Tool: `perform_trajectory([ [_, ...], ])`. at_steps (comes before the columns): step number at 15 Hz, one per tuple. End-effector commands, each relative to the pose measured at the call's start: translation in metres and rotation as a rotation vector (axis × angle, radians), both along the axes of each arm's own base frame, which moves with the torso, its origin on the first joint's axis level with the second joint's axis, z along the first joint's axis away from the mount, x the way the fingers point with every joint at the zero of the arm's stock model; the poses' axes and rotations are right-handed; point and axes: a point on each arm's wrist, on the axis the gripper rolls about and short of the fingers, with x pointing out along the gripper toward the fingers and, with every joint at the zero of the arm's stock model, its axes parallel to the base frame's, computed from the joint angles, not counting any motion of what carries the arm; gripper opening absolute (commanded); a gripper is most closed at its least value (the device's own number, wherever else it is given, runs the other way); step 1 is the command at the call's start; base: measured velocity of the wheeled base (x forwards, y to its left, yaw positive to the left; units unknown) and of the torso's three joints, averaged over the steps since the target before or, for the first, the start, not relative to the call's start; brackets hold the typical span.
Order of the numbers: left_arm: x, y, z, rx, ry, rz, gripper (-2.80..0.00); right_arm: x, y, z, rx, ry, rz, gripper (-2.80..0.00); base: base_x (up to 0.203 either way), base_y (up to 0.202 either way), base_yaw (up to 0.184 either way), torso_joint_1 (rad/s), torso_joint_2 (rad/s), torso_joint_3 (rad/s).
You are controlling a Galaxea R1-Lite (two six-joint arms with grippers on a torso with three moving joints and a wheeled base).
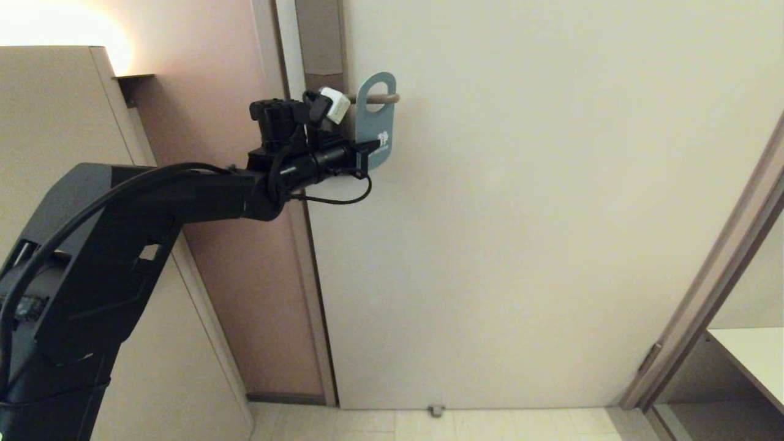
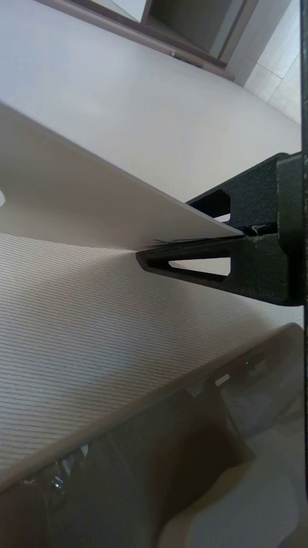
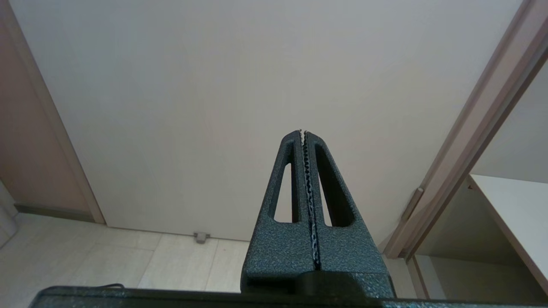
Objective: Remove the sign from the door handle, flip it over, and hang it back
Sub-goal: Take down the sign
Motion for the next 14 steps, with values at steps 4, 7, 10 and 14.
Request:
perform_trajectory([
  [4,-0.011,-0.016,0.009,-0.008,-0.018,-0.004,-2.80,0.000,0.000,0.000,-0.001,0.001,0.000,-2.80,0.000,0.000,0.000,0.000,0.00,0.000],
  [7,-0.021,-0.035,0.012,-0.008,-0.015,0.002,-2.80,0.000,0.000,0.000,-0.001,0.001,0.000,-2.80,0.000,0.000,0.000,0.000,0.00,0.000],
  [10,-0.023,-0.040,0.011,-0.005,-0.008,0.000,-2.80,0.000,0.000,0.000,-0.001,0.001,0.000,-2.80,0.000,0.000,0.000,0.000,0.00,0.000],
  [14,-0.023,-0.040,0.010,-0.004,-0.004,0.003,-2.80,0.000,0.000,0.000,-0.001,0.001,0.000,-2.80,0.000,0.000,0.000,0.000,0.00,0.000],
])
